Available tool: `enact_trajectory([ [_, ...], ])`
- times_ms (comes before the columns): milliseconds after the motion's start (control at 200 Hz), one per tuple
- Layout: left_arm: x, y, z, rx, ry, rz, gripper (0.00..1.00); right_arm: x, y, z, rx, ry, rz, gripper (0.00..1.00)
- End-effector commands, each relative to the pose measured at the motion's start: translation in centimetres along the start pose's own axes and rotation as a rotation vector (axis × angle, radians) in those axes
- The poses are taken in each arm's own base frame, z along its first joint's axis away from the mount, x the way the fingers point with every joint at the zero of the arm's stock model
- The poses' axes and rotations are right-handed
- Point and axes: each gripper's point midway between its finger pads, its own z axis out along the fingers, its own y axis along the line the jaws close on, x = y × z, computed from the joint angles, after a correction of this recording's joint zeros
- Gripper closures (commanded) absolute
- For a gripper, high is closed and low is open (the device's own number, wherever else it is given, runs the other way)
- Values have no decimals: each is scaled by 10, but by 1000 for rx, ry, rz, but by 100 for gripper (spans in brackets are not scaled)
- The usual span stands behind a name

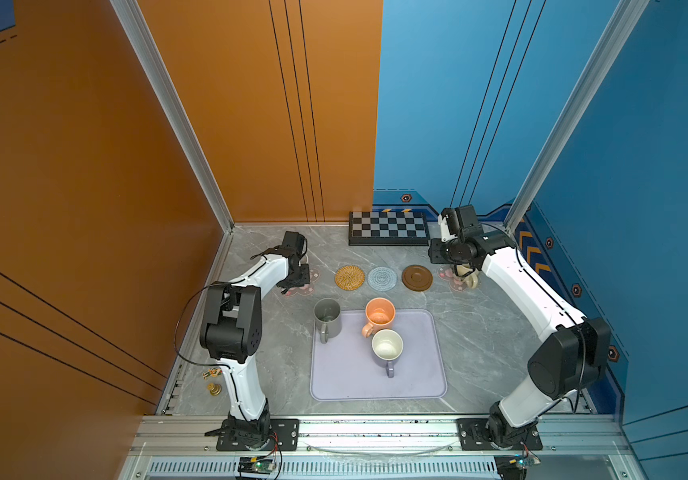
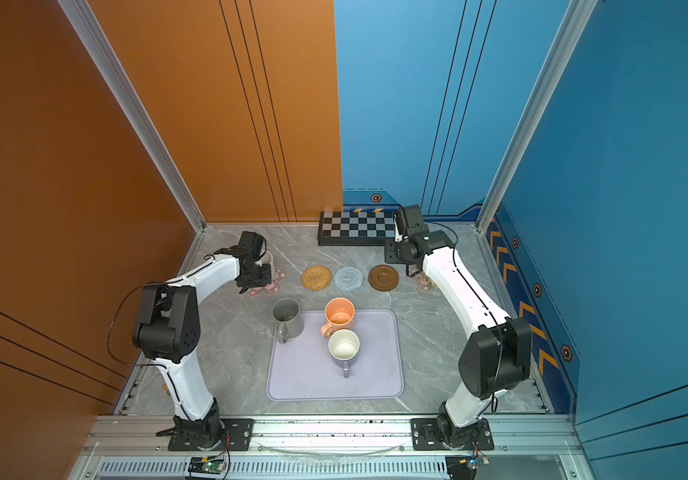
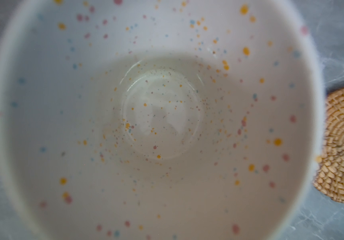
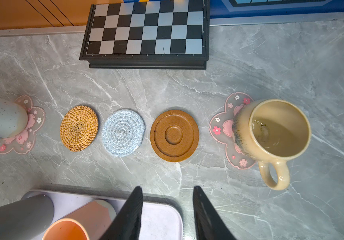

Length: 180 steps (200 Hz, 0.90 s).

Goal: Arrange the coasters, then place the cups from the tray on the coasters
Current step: 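Lower the speckled mug onto the pink flower coaster with the left gripper, then open the left gripper and raise it off the speckled mug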

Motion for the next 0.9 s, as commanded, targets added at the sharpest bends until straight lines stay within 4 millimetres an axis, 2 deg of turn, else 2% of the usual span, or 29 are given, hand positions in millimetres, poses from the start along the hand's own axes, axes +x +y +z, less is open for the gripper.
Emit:
enact_trajectory([
  [0, -12, -3, -2, 5, -62, -12, 100, -1, 3, -4, -1, 12, -18, 57],
  [536, 11, -5, 6, 16, -6, -31, 100, 4, 5, 1, -9, 31, -20, 57],
  [666, 13, -7, 5, 21, -6, -37, 85, 5, 9, 0, -21, 30, -29, 57],
  [896, 19, -2, 3, 0, -3, -46, 67, 8, 17, -3, -50, 43, -46, 56],
])
